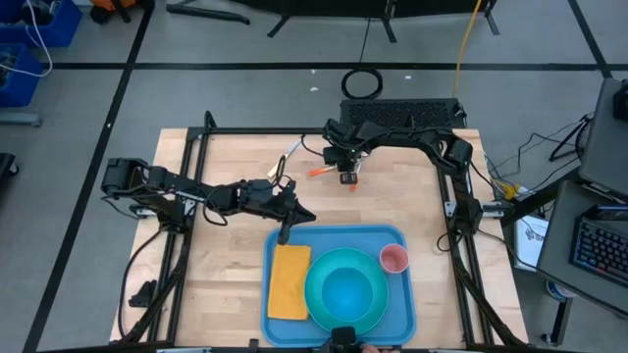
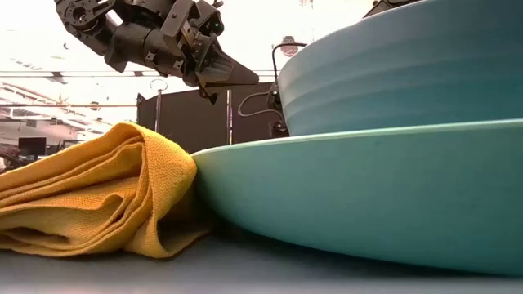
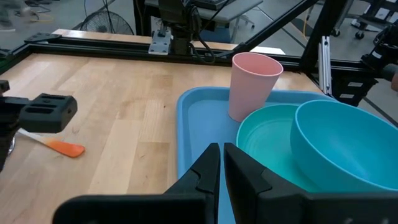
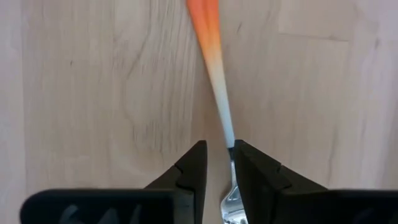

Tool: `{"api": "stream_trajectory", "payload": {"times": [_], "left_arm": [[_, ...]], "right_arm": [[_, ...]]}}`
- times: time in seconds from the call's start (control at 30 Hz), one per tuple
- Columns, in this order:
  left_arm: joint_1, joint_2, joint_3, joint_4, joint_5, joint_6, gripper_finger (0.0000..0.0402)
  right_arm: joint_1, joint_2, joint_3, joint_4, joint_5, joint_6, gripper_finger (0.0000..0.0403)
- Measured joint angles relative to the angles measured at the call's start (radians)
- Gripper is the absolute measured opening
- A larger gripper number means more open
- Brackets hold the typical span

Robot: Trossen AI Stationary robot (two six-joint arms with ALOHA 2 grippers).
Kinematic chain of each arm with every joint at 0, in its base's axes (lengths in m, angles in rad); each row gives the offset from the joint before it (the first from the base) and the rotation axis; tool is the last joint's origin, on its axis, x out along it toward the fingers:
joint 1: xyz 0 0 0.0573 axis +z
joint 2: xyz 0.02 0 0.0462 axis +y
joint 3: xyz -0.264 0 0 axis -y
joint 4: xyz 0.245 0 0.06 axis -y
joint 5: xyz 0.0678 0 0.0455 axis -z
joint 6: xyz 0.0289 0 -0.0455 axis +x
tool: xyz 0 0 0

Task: Set up tray
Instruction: Put the orange fork on top of the yellow table napkin

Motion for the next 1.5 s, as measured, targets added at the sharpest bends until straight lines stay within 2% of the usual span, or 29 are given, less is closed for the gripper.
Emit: {"api": "stream_trajectory", "payload": {"times": [0.17,0.43,0.6,0.87,1.1,1.5], "left_arm": [[0.0,0.0,0.0,0.0,0.0,0.0,0.0026],[0.0,0.0,0.0,0.0,0.0,0.0,0.0026],[0.0,0.0,0.0,-0.001,0.0,0.0,0.0026],[0.0,0.0,0.0,-0.006,0.0,0.008,0.0026],[0.0,0.0,0.0,-0.007,-0.001,0.007,0.0026],[0.0,0.0,0.0,-0.007,-0.002,0.003,0.0026]], "right_arm": [[-0.004,0.0,-0.001,-0.004,0.001,-0.003,0.0086],[-0.005,0.025,-0.001,0.01,0.007,-0.003,0.0143],[-0.01,0.054,0.003,0.021,0.028,-0.013,0.0149],[-0.01,0.059,0.002,0.022,0.023,-0.023,0.0109],[-0.009,0.061,0.001,0.009,0.012,-0.057,0.0016],[0.015,0.039,-0.004,0.045,0.048,-0.06,0.0004]]}}
